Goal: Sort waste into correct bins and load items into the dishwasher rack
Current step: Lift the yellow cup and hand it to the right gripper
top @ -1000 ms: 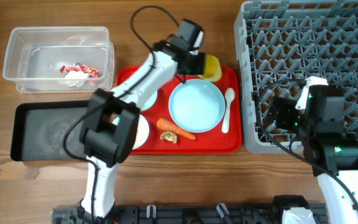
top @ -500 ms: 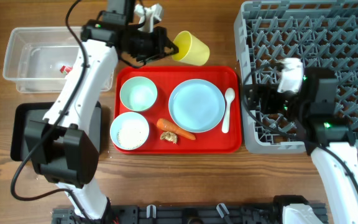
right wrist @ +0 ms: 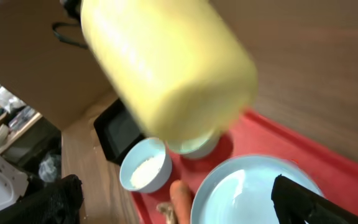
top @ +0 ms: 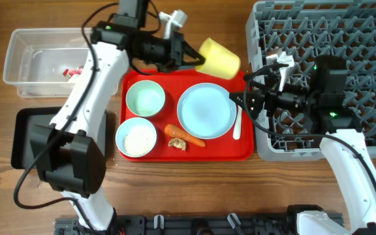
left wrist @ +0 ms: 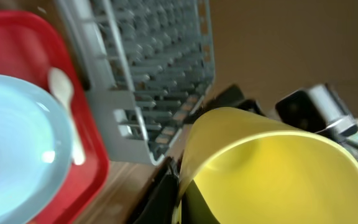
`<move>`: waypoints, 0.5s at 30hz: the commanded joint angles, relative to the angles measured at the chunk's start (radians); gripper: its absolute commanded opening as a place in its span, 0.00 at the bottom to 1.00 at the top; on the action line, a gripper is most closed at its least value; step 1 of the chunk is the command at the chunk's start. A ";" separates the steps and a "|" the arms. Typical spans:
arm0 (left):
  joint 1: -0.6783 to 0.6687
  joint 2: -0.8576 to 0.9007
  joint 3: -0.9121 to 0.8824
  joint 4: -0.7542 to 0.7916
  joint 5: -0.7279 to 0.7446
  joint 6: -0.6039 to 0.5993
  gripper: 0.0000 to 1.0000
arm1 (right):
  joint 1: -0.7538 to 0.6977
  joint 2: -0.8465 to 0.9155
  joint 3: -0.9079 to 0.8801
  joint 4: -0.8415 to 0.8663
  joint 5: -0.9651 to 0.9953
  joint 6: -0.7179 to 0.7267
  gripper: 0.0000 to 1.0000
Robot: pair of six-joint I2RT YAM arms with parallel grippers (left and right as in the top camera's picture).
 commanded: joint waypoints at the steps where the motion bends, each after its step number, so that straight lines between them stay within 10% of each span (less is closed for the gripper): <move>1: -0.039 0.006 0.007 -0.001 0.044 0.002 0.04 | -0.003 0.008 0.022 0.062 -0.055 -0.024 0.99; 15: -0.077 0.006 0.007 0.007 0.044 0.000 0.04 | -0.003 0.008 0.022 0.164 -0.136 -0.021 0.91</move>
